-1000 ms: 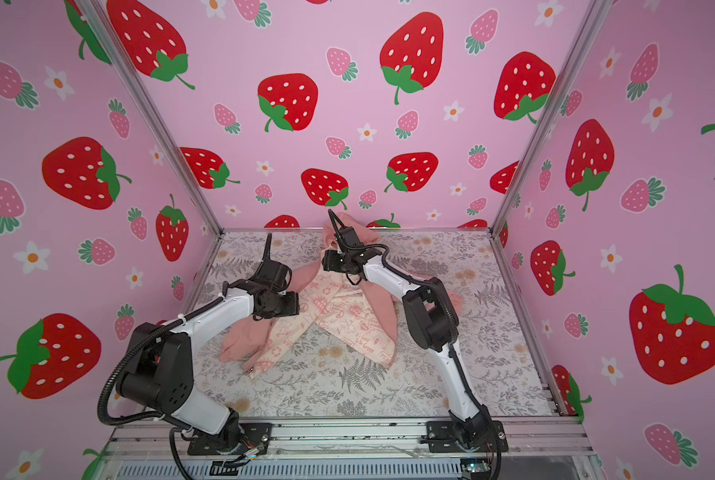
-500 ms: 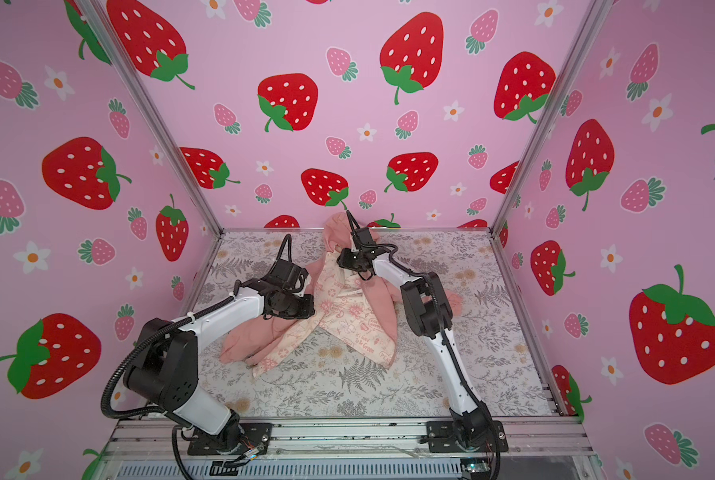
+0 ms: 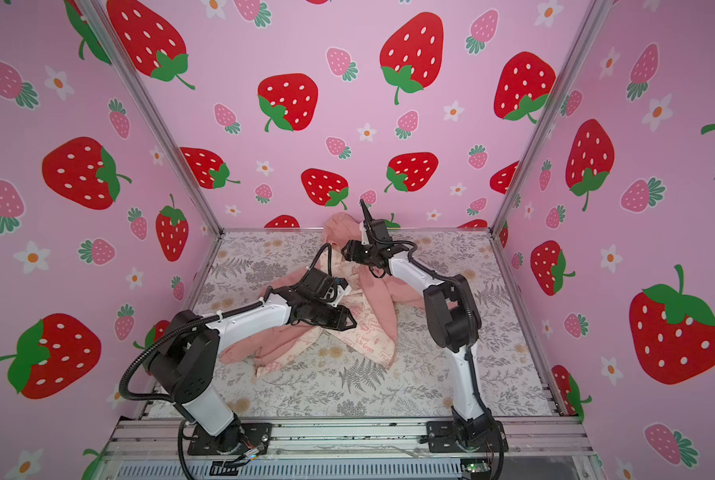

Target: Zip up the jacket

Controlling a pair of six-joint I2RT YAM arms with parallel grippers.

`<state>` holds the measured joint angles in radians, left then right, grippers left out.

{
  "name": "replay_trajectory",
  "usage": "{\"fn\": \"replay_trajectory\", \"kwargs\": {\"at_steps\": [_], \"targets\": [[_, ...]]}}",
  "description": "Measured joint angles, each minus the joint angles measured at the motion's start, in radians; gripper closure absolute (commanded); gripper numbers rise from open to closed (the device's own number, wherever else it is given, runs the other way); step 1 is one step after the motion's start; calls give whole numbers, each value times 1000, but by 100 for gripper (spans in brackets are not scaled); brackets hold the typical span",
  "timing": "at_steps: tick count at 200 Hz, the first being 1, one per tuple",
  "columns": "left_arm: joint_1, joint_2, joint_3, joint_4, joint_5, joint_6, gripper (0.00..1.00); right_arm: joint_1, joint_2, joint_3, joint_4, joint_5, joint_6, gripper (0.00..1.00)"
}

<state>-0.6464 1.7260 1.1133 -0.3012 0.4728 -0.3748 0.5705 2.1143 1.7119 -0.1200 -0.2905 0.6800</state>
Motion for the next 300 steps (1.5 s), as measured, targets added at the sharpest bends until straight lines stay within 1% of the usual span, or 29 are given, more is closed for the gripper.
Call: {"fn": "replay_trajectory", "kwargs": {"at_steps": [22,30,43,56,72,92,112,144,177,191,202,220,231,237,249,253,256,259,265,279,300], "targets": [[-39,-10,-3,17,10,-14,50,-13,-62,-68,8,0,-19,37],[-46,-42,-13,16,2,-15,45,-14,-77,-93,10,-3,-25,37],[-51,-129,-37,-2,-40,-16,37,-8,-91,-134,8,-5,-32,36],[-51,-240,-51,-42,-124,-16,31,10,-94,-169,6,-4,-42,34],[-51,-369,-64,-93,-266,-9,27,50,-92,-185,-22,5,-51,33],[-50,-463,-106,-150,-459,-18,27,117,-89,-162,-54,22,-61,32],[-45,-476,-193,-193,-575,-30,27,183,-61,-90,-79,42,-69,33],[-45,-481,-329,-231,-657,-49,25,260,38,52,-111,76,-75,38],[-45,-484,-347,-236,-726,-42,25,279,156,165,-180,112,-75,39],[-45,-468,-347,-231,-742,-35,25,278,194,197,-212,137,-75,39],[-45,-443,-346,-227,-747,-24,26,278,216,214,-235,154,-75,41],[-46,-389,-333,-225,-739,-6,29,278,230,219,-262,179,-77,48],[-46,-354,-319,-226,-730,7,35,278,231,219,-274,193,-76,59],[-46,-335,-309,-225,-724,10,40,278,231,219,-275,198,-74,66],[-47,-303,-292,-222,-713,16,52,278,231,219,-273,205,-75,76],[-47,-294,-287,-220,-710,17,54,278,231,218,-272,207,-84,81],[-48,-286,-283,-221,-706,20,56,278,231,216,-269,209,-74,83],[-48,-281,-280,-220,-704,21,58,278,230,215,-268,209,-84,88],[-50,-271,-275,-219,-698,27,62,277,228,209,-261,210,-78,92],[-55,-262,-267,-219,-681,31,68,273,213,178,-241,208,-76,98],[-62,-262,-259,-220,-651,31,77,259,164,94,-196,179,-69,100]]}}
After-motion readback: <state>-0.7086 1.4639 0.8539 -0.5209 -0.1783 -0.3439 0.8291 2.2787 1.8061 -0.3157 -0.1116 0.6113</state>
